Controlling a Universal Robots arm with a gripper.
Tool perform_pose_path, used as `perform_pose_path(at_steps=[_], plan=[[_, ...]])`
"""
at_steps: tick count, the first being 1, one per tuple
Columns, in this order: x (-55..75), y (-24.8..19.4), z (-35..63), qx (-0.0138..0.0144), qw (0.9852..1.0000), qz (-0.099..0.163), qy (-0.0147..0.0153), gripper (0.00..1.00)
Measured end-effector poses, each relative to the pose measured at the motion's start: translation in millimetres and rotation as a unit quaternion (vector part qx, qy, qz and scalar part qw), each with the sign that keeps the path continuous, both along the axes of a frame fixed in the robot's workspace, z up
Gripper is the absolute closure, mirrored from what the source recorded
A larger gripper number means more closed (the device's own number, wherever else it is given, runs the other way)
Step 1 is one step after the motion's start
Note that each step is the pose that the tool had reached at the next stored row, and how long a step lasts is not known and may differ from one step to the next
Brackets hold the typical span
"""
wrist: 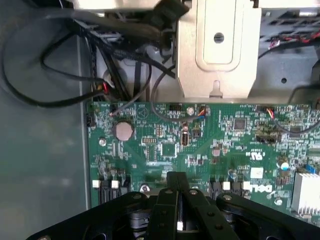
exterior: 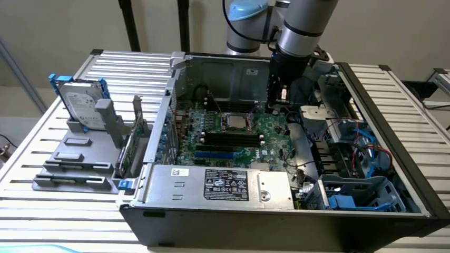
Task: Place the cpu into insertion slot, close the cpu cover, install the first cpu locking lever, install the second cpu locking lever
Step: 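Close the cpu cover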
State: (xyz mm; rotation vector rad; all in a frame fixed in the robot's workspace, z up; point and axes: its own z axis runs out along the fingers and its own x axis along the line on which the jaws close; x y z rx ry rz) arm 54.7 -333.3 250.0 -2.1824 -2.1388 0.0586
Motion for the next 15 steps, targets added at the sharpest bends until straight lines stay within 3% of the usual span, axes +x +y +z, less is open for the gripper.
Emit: perform_pose_path(at_steps=[3, 7, 11, 15], plan=[[-3.9, 0.0, 0.1, -0.0002, 0.9999, 0.000, 0.0143, 0.89], [-12.3, 0.0, 0.0, 0.0000, 0.9996, 0.001, 0.0270, 0.89], [-24.8, 0.0, 0.0, 0.0000, 0.9994, 0.001, 0.0332, 0.89], [-40.0, 0.0, -0.1, 0.0000, 0.9993, 0.001, 0.0361, 0.89]])
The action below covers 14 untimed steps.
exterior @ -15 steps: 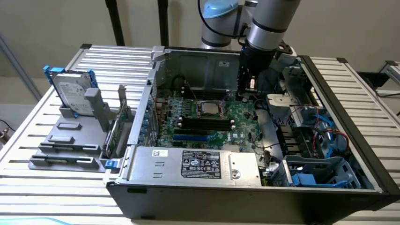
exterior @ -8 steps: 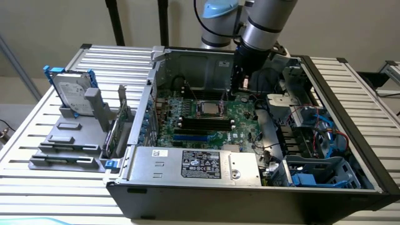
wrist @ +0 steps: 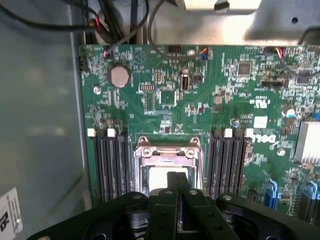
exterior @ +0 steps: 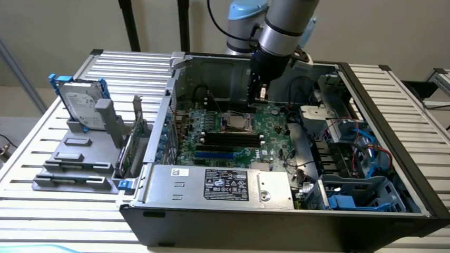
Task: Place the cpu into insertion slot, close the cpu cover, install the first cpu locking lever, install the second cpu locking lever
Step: 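Close the cpu cover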
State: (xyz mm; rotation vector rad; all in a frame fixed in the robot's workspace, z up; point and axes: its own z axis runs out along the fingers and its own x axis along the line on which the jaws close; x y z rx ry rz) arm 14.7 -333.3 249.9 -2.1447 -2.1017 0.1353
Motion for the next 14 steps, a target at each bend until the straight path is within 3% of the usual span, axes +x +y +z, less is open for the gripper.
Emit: perform_pose_path(at_steps=[10, 14], plan=[[-45.1, 0.0, -5.4, 0.0007, 1.0000, 0.000, 0.0020, 0.89], [-56.2, 0.0, -9.0, 0.0008, 1.0000, 0.000, 0.0036, 0.89]])
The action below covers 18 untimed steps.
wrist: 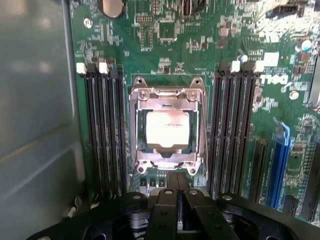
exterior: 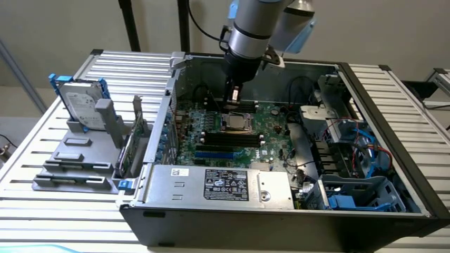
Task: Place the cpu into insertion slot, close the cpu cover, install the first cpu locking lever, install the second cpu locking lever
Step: 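Close the cpu cover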
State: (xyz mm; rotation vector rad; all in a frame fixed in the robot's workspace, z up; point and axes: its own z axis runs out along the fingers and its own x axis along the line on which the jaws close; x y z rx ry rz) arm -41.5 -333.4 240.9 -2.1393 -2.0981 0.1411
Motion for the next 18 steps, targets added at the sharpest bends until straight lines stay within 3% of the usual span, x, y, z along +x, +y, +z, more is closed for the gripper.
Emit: perform_pose_path(at_steps=[18], plan=[[-0.1, 0.0, -31.3, 0.0003, 1.0000, 0.001, 0.0012, 0.89]])
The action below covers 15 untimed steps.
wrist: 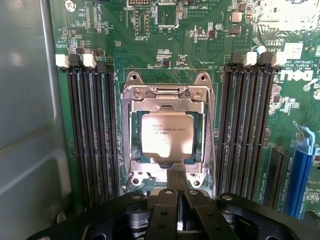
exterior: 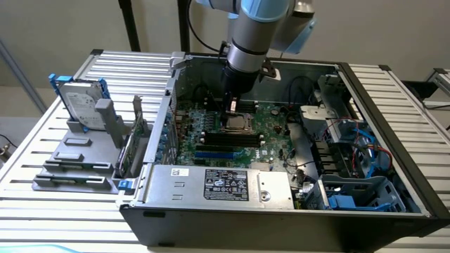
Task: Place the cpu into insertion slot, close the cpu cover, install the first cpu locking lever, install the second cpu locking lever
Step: 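Close the cpu cover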
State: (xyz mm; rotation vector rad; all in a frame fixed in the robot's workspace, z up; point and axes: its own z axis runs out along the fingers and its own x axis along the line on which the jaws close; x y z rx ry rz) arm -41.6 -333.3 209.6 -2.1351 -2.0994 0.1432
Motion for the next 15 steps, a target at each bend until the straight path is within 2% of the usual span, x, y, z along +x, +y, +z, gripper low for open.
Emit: perform_pose_path(at_steps=[4, 8, 10, 15], plan=[[0.0, 0.0, -7.1, 0.0001, 1.0000, 0.000, 0.0001, 0.89], [-0.1, -0.1, -8.6, -0.0001, 1.0000, 0.000, 0.0004, 0.89], [0.1, 0.2, -5.5, 0.0010, 1.0000, 0.000, 0.0011, 0.89], [-2.6, -0.2, 11.2, 0.0003, 1.0000, 0.000, 0.0021, 0.89]])
